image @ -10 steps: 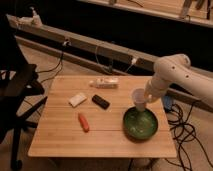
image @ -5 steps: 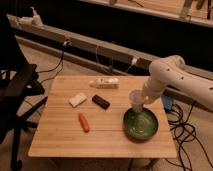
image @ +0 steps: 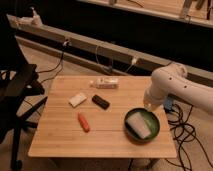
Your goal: Place the ceramic cup in the ceramic bowl
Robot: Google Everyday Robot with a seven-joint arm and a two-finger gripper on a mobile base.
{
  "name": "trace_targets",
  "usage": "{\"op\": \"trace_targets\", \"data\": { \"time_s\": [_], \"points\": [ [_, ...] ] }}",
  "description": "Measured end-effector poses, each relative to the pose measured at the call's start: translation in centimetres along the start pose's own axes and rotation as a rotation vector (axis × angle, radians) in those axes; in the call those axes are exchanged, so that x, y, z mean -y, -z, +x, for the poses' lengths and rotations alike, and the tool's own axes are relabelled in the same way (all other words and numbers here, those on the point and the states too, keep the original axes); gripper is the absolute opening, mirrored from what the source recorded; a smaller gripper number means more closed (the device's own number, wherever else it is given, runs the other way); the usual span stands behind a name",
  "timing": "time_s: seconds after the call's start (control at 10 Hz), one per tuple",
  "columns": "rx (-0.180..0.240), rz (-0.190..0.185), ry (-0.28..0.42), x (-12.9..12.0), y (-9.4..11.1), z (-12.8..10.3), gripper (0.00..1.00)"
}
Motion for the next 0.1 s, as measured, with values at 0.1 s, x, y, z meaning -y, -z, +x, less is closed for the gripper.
{"op": "trace_targets", "data": {
  "time_s": [0.1],
  "points": [
    [0.002, -0.002, 0.006, 0.48, 0.61, 0.19, 0.30]
  ]
}}
